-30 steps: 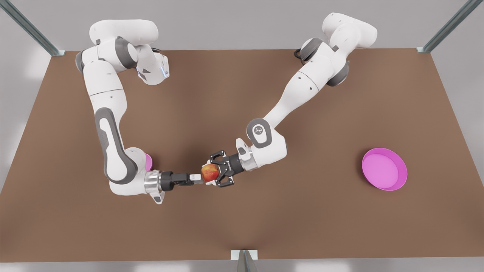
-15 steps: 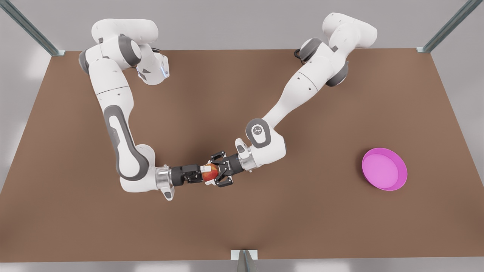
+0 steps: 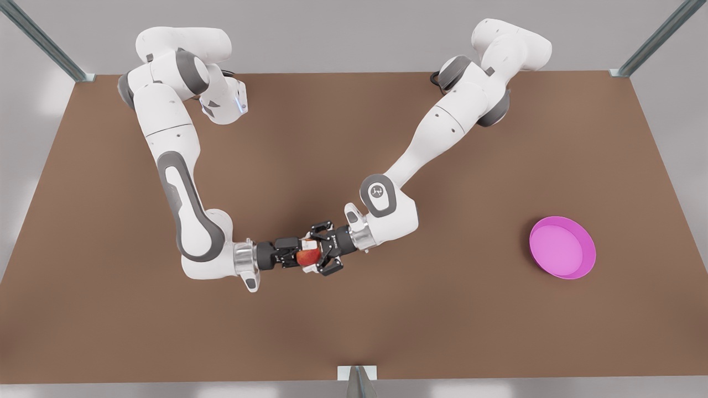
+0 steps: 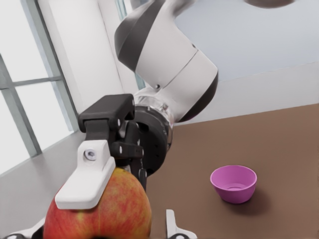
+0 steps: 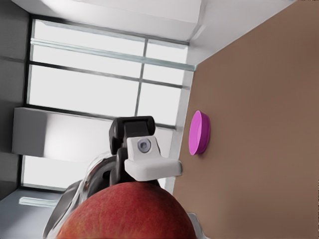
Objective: Use the left arm to pick up the apple from the plate, transfer it to the gripper of the right arm, and then use the right arm to place it into the bowl
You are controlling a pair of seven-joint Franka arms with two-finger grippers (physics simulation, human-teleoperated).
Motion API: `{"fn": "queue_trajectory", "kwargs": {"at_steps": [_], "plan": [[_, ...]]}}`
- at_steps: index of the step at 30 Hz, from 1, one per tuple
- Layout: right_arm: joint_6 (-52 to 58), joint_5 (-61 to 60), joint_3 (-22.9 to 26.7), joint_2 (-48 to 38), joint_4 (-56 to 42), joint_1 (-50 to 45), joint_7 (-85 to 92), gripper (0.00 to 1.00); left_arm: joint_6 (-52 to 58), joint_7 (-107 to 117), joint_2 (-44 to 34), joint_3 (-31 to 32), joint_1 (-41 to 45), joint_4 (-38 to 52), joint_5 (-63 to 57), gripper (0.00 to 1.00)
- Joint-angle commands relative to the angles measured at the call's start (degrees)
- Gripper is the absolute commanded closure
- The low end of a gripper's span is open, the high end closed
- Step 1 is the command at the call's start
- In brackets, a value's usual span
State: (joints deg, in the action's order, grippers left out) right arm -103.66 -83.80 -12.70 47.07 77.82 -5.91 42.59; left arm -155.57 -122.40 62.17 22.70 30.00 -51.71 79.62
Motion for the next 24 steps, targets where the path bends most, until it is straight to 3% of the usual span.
{"fn": "queue_trajectory", "kwargs": {"at_steps": [1, 7, 10, 12, 14, 15, 16, 18, 19, 20, 23, 24], "plan": [[0.0, 0.3, 0.0, -0.1, 0.1, 0.2, 2.8, 0.33, 0.2, 0.1, -0.1, 0.0, 0.0, 0.0, 0.1, 0.00], [0.7, 1.4, 0.0, -1.5, 3.8, 2.5, 5.4, 0.33, 0.2, 0.8, -0.1, -0.1, -0.4, -0.1, -0.1, 0.00], [3.1, 10.0, 0.0, -2.0, 3.8, 6.3, 4.6, 0.33, 0.7, 1.4, -1.9, -0.4, -4.2, -3.8, -0.9, 0.00], [5.9, 15.7, 0.0, -3.2, 3.9, 8.4, 3.6, 0.33, 2.8, 7.7, -11.7, -0.6, -12.5, -21.5, -4.0, 0.00], [7.2, 22.4, 0.0, -5.6, 4.3, 10.5, -0.4, 0.33, 6.6, 24.9, -19.1, -1.3, -23.0, -38.5, -20.0, 0.00], [7.9, 26.8, 0.1, -7.0, 5.1, 12.1, -1.6, 0.33, 14.7, 39.2, -20.6, -9.5, -23.8, -39.4, -37.5, 0.00], [8.9, 30.5, 0.0, -7.3, 5.3, 13.7, -1.6, 0.33, 27.9, 53.4, -22.0, -14.6, -24.1, -34.5, -55.7, 0.00], [10.8, 38.1, 0.1, -8.0, 5.5, 16.4, -1.6, 0.33, 50.9, 60.0, -23.7, -17.7, -30.1, -24.0, -73.5, 0.00], [11.3, 40.2, 0.1, -8.2, 5.9, 17.4, -2.0, 0.33, 54.5, 60.5, -26.6, -18.0, -31.8, -24.0, -75.6, 0.00], [11.6, 43.6, 0.1, -8.8, 6.2, 18.0, -2.3, 0.33, 64.0, 78.2, -31.0, -21.2, -31.6, -23.9, -76.8, 0.00], [11.6, 52.5, 0.1, -9.9, 7.1, 19.7, -3.0, 0.33, 66.8, 122.3, -43.9, -21.2, -31.2, -23.9, -79.1, 0.00], [11.4, 55.1, 0.1, -10.0, 7.5, 19.9, -3.0, 0.33, 66.8, 123.0, -45.9, -21.4, -31.2, -24.0, -79.0, 0.00]]}}
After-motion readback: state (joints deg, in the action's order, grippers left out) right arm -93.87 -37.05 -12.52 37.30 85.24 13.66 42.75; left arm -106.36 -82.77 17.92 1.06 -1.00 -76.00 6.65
